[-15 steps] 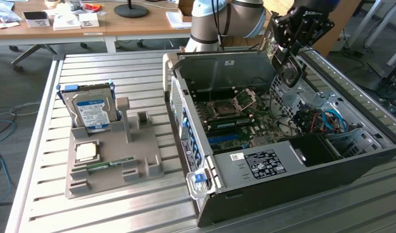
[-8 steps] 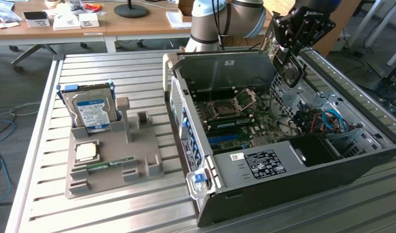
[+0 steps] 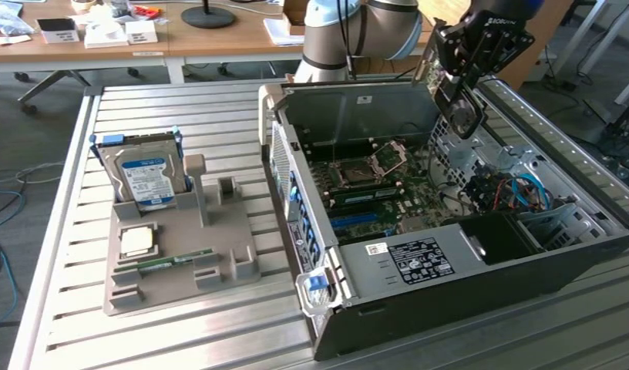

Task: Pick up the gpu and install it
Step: 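Insert the gpu into the slot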

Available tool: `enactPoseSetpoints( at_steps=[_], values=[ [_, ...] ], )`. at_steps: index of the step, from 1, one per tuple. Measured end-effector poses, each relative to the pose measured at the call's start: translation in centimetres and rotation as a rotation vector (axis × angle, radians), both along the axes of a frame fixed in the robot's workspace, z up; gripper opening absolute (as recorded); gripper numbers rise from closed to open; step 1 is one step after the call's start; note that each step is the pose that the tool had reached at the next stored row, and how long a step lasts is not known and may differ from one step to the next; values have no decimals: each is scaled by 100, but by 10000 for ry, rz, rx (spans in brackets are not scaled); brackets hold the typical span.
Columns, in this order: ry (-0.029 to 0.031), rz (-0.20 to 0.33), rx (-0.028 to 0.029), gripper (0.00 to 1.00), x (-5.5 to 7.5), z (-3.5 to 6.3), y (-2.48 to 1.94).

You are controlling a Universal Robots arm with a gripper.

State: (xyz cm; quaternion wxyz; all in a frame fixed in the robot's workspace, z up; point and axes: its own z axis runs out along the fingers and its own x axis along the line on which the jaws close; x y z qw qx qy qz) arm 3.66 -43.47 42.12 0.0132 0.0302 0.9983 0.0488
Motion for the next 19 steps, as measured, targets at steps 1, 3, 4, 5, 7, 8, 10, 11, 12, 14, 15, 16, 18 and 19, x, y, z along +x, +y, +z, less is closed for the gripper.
enactPoseSetpoints(
  at_steps=[1, 3, 4, 5, 7, 8, 10, 11, 12, 14, 15, 16, 18, 19],
  values=[
    [0, 0, 0, 27, 0, 0, 0],
    [-1, 0, 0, 27, 0, 0, 0],
    [0, 0, 0, 27, 0, 0, 0],
    [0, 0, 0, 27, 0, 0, 0],
    [0, 1, 0, 27, 0, 0, 0],
    [0, 0, 0, 27, 0, 0, 0],
    [-1, 3, 0, 27, 0, 0, 0],
    [0, 10, 0, 27, 0, 0, 0],
    [0, 23, -1, 27, 0, 0, 0],
    [0, 91, -1, 27, 0, 0, 0],
    [0, 145, -1, 27, 0, -1, 0],
    [0, 213, -1, 27, 0, -1, 0],
    [-1, 410, 0, 27, -1, -2, 0],
    [0, 531, 0, 27, -1, -2, 0]
  ],
)
